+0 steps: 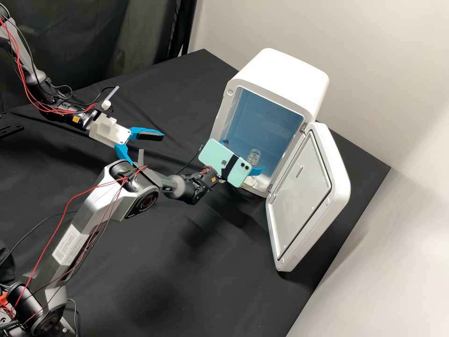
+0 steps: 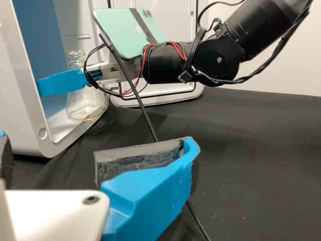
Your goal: Take the flask out of the incubator
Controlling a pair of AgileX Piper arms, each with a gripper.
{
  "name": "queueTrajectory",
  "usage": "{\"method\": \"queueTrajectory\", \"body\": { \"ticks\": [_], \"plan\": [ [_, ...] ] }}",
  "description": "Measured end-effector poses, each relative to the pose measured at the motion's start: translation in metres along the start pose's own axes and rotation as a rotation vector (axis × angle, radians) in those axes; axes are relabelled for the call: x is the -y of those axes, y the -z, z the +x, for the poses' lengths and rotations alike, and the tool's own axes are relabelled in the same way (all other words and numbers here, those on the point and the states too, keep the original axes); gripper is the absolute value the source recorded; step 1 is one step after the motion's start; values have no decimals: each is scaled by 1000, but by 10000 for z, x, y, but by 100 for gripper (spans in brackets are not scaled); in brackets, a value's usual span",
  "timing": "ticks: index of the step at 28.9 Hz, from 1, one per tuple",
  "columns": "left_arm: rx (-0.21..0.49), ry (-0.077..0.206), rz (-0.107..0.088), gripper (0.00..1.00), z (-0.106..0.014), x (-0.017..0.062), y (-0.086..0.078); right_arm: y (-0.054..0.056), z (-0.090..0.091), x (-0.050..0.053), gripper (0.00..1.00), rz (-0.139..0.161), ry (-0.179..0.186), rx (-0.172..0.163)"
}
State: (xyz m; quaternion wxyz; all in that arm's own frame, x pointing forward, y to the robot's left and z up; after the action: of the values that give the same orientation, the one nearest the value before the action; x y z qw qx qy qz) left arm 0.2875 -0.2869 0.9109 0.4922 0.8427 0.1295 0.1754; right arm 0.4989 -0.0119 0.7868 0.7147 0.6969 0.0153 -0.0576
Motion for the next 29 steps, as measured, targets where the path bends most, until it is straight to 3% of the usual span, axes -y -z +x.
{"method": "queueTrajectory", "body": {
  "ticks": [6,9,14,21,29],
  "plan": [
    [0,0,0,100,0,0,0,-16,49,-63,100,-1,-32,-18],
    [0,0,0,100,0,0,0,-48,93,-69,100,-21,-31,-28],
    [0,0,0,100,0,0,0,-72,144,-79,100,-17,-39,-32],
    [0,0,0,100,0,0,0,-130,170,3,100,-38,-8,-26],
    [0,0,0,100,0,0,0,-149,173,23,100,-17,3,-16]
  ]
}}
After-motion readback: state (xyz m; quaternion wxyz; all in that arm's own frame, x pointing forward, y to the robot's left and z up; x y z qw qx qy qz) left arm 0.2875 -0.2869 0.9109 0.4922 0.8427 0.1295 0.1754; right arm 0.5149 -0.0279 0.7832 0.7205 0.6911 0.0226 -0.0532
